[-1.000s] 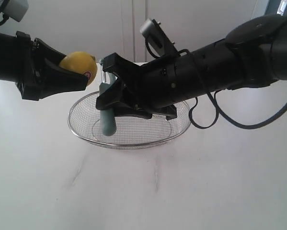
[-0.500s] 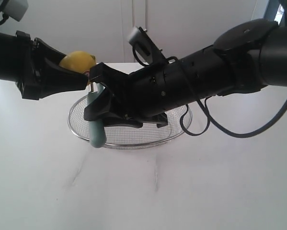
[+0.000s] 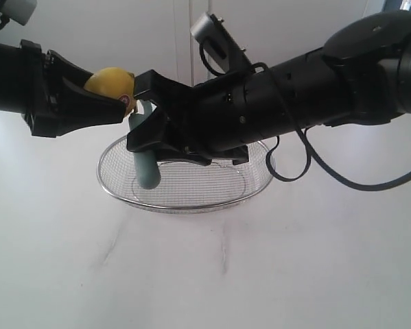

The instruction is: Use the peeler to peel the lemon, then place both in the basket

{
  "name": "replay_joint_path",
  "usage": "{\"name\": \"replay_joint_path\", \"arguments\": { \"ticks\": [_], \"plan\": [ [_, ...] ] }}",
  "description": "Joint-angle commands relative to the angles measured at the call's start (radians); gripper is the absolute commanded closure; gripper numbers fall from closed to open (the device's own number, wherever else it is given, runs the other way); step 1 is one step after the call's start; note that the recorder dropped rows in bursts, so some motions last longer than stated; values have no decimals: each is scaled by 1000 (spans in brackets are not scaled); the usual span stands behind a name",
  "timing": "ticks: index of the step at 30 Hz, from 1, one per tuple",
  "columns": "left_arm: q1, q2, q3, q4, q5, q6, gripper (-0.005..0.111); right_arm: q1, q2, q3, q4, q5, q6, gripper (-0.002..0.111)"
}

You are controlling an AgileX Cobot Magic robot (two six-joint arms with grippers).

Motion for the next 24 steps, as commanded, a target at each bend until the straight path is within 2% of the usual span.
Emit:
{"name": "replay_joint_path", "arguments": {
  "ticks": [1,8,24],
  "plan": [
    [2,-11,-3,-19,23,-8,107,-1,-22,0,9,-13,-12,108],
    [2,-11,-3,-78,24,23,107,-1,-22,0,-33,-28,19,108],
    [2,-11,-3,-57,19,22,107,-1,-45,0,-63,-89,59,108]
  ]
}}
